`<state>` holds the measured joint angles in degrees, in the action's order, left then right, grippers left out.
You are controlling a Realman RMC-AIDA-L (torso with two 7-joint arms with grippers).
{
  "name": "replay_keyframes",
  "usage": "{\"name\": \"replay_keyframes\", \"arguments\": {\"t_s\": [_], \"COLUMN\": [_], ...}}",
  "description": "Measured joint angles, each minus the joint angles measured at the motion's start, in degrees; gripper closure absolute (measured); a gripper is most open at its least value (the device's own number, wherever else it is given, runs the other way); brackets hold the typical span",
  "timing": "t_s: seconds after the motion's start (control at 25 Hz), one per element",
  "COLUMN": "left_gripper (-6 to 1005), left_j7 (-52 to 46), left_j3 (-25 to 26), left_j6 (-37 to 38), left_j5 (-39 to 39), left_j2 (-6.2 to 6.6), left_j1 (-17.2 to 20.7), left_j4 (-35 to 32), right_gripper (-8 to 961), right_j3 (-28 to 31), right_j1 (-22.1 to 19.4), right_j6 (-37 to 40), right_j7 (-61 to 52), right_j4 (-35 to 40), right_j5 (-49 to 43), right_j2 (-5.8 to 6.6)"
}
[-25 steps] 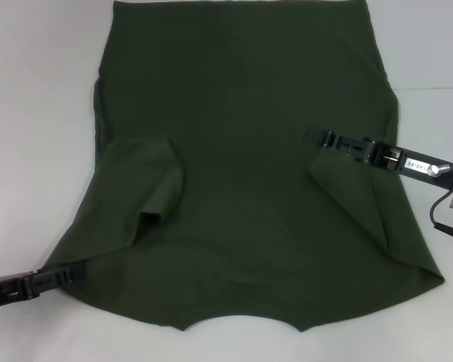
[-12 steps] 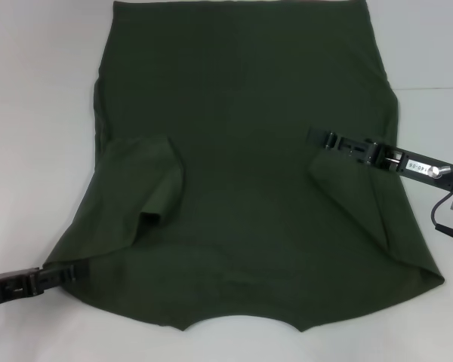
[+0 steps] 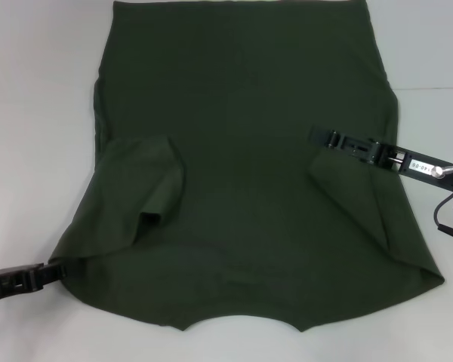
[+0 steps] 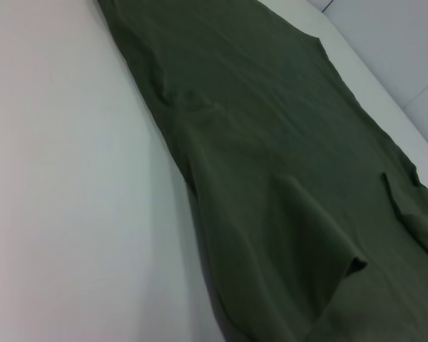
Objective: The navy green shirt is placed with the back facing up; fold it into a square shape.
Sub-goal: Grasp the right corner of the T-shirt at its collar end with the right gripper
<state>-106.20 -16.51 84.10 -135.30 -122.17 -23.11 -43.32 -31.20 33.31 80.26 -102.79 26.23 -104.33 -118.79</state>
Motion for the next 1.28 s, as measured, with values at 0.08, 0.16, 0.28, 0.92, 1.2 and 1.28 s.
{"name": "replay_keyframes", "arguments": {"t_s": [0.08, 0.16, 0.28, 0.92, 1.2, 1.28], "left_gripper": [493, 557, 682, 977, 977, 977], "left_j7": [-0.03, -0.09, -0.47, -1.63, -1.64, -1.63], "left_j3": [-0.01, -0.01, -0.03, 0.43, 0.43, 0.43], "left_j6": [0.00, 0.00, 0.00, 0.55, 0.26, 0.25], "left_j5": [0.01, 0.04, 0.13, 0.64, 0.68, 0.72], "left_j2": [0.01, 0.01, 0.01, -0.79, -0.79, -0.69], "left_j1": [-0.10, -0.14, -0.23, -0.06, -0.21, -0.35], "left_j4": [0.05, 0.08, 0.09, 0.52, 0.53, 0.53], "right_gripper": [62, 63, 63, 71, 70, 69], "right_j3": [-0.05, -0.21, -0.52, -0.17, 0.06, 0.12], "right_j1": [-0.21, -0.61, -1.81, -12.13, -14.62, -14.53], "right_j6": [-0.07, -0.25, -0.33, 5.57, 5.20, 4.92], "right_j7": [-0.49, -0.95, -2.16, -17.26, -21.00, -21.85], "right_j4": [0.13, 0.11, 0.21, 9.85, 10.03, 10.03], "right_j5": [-0.13, -0.25, -0.47, -11.41, -14.11, -15.47], "right_j2": [0.31, 0.90, 2.18, 7.51, 8.96, 8.96]}}
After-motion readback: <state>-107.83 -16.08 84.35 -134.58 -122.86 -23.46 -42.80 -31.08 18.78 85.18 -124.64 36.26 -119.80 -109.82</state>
